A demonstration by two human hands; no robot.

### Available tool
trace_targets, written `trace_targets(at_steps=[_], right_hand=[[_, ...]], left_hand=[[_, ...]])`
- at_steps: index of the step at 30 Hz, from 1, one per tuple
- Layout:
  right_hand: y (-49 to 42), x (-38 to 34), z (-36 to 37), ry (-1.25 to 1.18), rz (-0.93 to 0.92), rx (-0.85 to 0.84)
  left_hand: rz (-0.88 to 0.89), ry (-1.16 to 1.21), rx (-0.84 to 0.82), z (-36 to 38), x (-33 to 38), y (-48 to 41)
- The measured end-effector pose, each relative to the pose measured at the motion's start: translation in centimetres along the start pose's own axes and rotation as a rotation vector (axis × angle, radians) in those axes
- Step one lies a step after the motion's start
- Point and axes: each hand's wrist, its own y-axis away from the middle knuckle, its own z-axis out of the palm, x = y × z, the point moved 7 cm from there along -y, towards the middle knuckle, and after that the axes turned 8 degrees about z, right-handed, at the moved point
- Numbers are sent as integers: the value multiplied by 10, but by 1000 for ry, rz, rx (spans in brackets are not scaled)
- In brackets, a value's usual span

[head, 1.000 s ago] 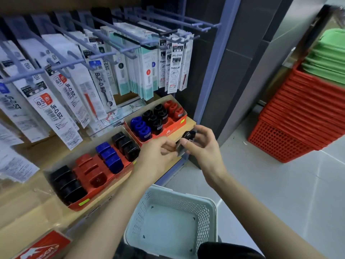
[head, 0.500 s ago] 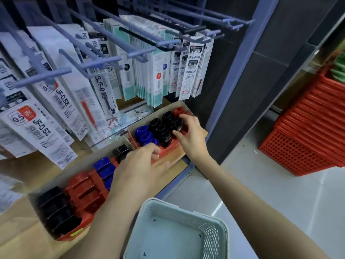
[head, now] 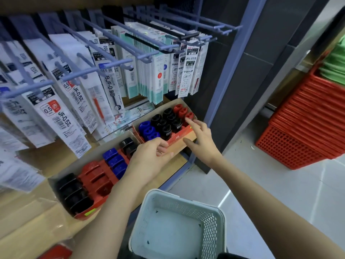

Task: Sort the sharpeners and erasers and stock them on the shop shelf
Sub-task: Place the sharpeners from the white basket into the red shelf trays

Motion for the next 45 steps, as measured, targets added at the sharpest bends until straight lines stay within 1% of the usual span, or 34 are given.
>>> trace_targets(at_steps=[2, 4, 6, 8, 9, 10, 12, 14, 16, 19, 21, 23, 26, 31, 34, 36, 40, 42, 45], right_hand=[[33, 23, -2, -104, 110, -45], [70, 57, 6, -99, 225, -34], [111, 101, 21, -95, 406, 29], [157, 147, 40, -88, 645, 106], [179, 167, 53, -95, 758, 116], [199, 182, 67, -113, 853, 93], [228, 202, 95, -166, 966, -1], [244, 210, 114, -205, 1011, -48], [249, 218, 118, -236, 1030, 3], [241, 231, 107, -302, 1031, 119], [230, 246, 97, -305, 1014, 174], [218, 267, 86, -337, 1021, 232], [200, 293, 76, -443, 1065, 275], [174, 319, 63, -465, 1049, 329], [170, 319, 60, -494, 1026, 286], [174, 311, 57, -511, 985, 240], [187, 277, 29, -351, 922, 215], [184, 244, 11, -313, 823, 183], [174, 171, -9, -335, 623, 23]], left_hand=[[-18, 80, -128, 19, -11, 7], [-29, 136, -297, 44, -30, 21], [-52, 88, -413, 67, -61, 38], [-117, 19, -482, 90, -105, 59], [-159, -42, -512, 101, -131, 70], [-181, -102, -505, 110, -158, 80], [-272, -158, -415, 127, -222, 94], [-413, -59, -276, 131, -253, 104], [-573, 93, -219, 132, -236, 116], [-637, 269, -160, 146, -227, 107], [-615, 342, -124, 158, -216, 85], [-551, 393, -139, 172, -203, 55], [-437, 405, -164, 191, -189, 14], [-382, 429, -173, 211, -182, -25], [-363, 414, -212, 212, -179, -29], [-344, 360, -247, 206, -175, -23], [-338, 203, -281, 173, -152, 0], [-310, 153, -306, 147, -128, 15], [-226, 147, -301, 98, -81, 47]])
